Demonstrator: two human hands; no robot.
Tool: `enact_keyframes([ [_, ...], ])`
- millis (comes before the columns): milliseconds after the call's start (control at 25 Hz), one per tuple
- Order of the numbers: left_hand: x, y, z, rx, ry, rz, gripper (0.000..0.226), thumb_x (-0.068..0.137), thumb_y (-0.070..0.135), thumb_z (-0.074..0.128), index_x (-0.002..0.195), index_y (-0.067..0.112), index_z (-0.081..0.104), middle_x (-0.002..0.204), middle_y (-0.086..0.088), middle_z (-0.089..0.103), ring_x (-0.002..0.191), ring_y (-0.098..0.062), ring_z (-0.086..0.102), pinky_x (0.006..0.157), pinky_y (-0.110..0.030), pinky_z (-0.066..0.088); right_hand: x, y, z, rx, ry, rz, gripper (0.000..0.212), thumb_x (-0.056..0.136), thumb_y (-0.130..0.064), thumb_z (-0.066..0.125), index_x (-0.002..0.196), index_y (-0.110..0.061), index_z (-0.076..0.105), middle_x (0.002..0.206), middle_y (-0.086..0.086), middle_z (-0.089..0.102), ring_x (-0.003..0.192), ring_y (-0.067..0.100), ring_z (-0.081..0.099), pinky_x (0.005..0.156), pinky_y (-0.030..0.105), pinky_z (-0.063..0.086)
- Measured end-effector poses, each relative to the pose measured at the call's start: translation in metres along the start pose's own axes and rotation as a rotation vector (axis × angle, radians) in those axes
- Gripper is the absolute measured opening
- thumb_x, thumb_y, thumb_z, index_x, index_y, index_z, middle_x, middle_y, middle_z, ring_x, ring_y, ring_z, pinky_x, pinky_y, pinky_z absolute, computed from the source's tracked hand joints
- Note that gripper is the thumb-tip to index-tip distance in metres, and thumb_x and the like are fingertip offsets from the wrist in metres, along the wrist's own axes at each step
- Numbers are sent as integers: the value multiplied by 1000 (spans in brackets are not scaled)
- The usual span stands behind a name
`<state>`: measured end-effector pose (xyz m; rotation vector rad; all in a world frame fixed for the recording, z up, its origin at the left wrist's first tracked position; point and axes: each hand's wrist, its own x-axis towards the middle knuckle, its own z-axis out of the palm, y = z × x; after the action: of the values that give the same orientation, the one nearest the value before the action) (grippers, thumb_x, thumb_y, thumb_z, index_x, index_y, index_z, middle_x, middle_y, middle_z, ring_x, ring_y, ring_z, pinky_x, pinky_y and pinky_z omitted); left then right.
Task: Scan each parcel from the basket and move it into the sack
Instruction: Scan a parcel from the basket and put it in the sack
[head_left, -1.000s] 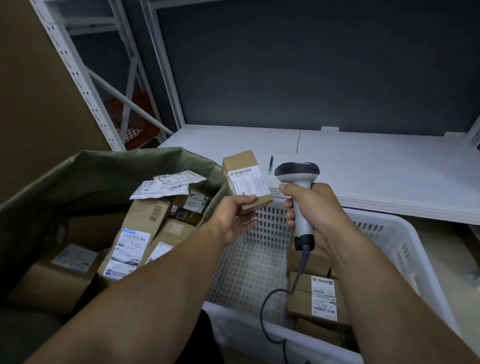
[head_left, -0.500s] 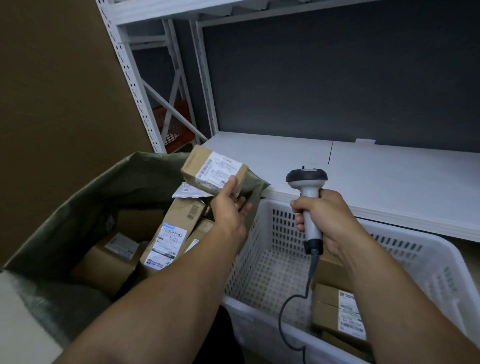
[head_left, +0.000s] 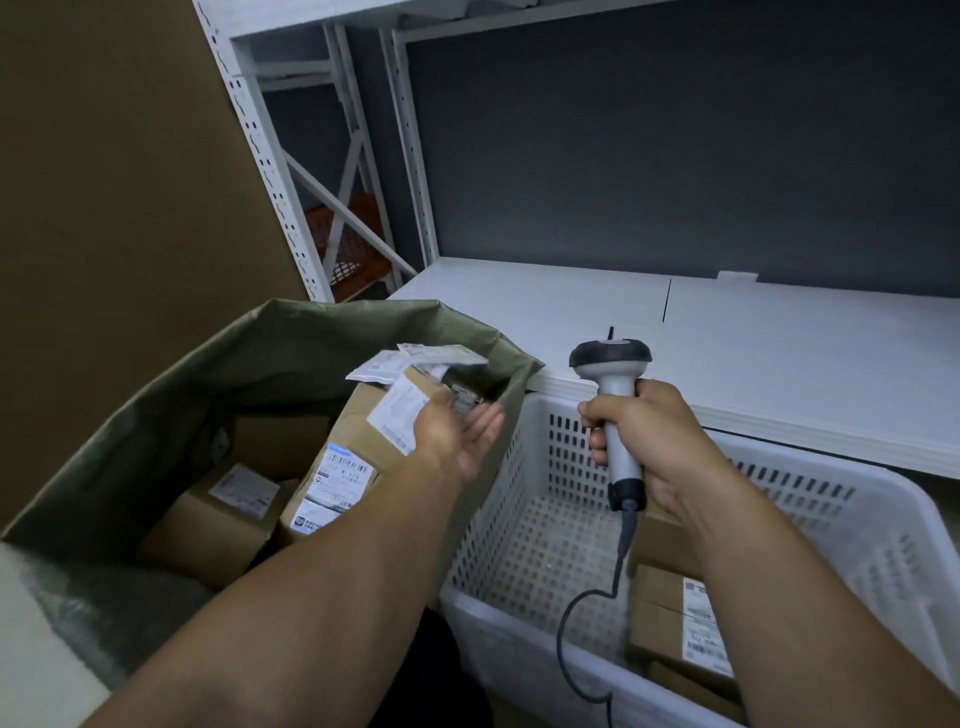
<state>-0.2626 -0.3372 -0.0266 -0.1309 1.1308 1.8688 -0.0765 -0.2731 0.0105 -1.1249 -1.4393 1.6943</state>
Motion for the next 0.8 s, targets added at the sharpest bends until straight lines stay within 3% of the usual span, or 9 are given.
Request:
enact_keyframes([
  [160, 2, -7, 5, 165, -43, -32, 41, 110, 23, 40, 146, 3, 47, 114, -17, 74, 94, -25, 74, 64, -31, 62, -1, 2, -2, 2, 4, 5, 10, 88, -1, 68, 96, 1, 62, 76, 14, 62, 53, 18, 55, 58, 34, 53],
  [360, 4, -17, 11, 252, -50, -70, 26, 104, 21, 55, 123, 6, 65, 107, -9, 77, 98, -22, 73, 76, -33, 60, -2, 7, -9, 6, 27, 32, 8, 87, -1, 68, 92, -1, 62, 74, 13, 61, 53, 18, 55, 58, 34, 53],
  [520, 7, -36, 21, 345, -81, -111, 19, 102, 19, 56, 109, 6, 69, 91, -4, 73, 80, -15, 67, 68, -29, 56, -2, 10, -23, -6, 82, 51, 5, 87, -1, 67, 89, 0, 63, 76, 15, 62, 53, 18, 55, 58, 34, 53],
  [800, 21, -88, 44, 447, -158, -218, 19, 103, 14, 53, 90, 8, 65, 74, -3, 65, 66, -13, 61, 60, -26, 56, -4, 24, -53, -41, 189, 113, 3, 87, -1, 67, 88, 2, 66, 72, 13, 63, 48, 16, 55, 49, 28, 48],
])
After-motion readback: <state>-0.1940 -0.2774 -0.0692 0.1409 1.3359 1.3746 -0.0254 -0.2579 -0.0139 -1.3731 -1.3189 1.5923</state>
